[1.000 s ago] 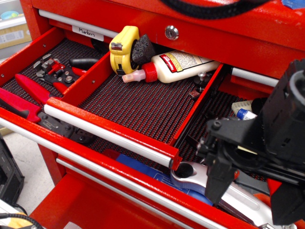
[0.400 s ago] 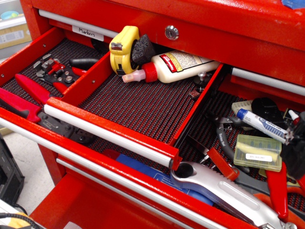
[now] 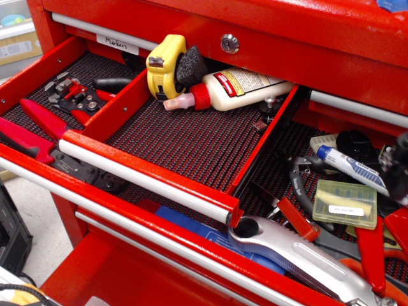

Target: Pick up blue pen and put into drawer

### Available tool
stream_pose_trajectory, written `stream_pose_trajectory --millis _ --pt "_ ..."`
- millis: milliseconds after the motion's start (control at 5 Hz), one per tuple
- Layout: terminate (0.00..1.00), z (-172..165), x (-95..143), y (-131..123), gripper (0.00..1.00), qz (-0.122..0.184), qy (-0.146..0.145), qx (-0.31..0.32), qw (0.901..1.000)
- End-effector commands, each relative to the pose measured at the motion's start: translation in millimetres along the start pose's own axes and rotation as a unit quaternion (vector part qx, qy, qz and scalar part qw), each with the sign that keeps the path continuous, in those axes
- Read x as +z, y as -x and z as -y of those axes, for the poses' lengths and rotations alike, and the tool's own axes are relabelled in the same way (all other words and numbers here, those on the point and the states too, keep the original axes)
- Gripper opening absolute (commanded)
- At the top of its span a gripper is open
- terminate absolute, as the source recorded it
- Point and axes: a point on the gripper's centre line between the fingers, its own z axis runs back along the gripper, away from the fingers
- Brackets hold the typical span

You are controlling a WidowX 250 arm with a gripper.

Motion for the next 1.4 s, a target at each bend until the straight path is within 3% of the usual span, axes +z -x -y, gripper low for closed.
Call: stream_pose_trajectory --millis 0,600,800,1000,1200 --pt "0.00 9.5 -9.8 -18.2 1.00 0.037 0.045 0.030 0.9979" --pt "0.00 18.4 -47.2 -19.8 1.00 0.018 0.098 0.040 0.9943" --pt "0.00 15.1 -54.2 -15.4 1.00 -0.005 0.090 0.036 0.9953" --pt "0.00 12.5 -53.9 -9.0 0.00 -0.021 0.080 0.032 0.9961" --pt "0.00 4.9 -38.9 -9.5 0.00 -0.025 0.057 0.026 0.9977"
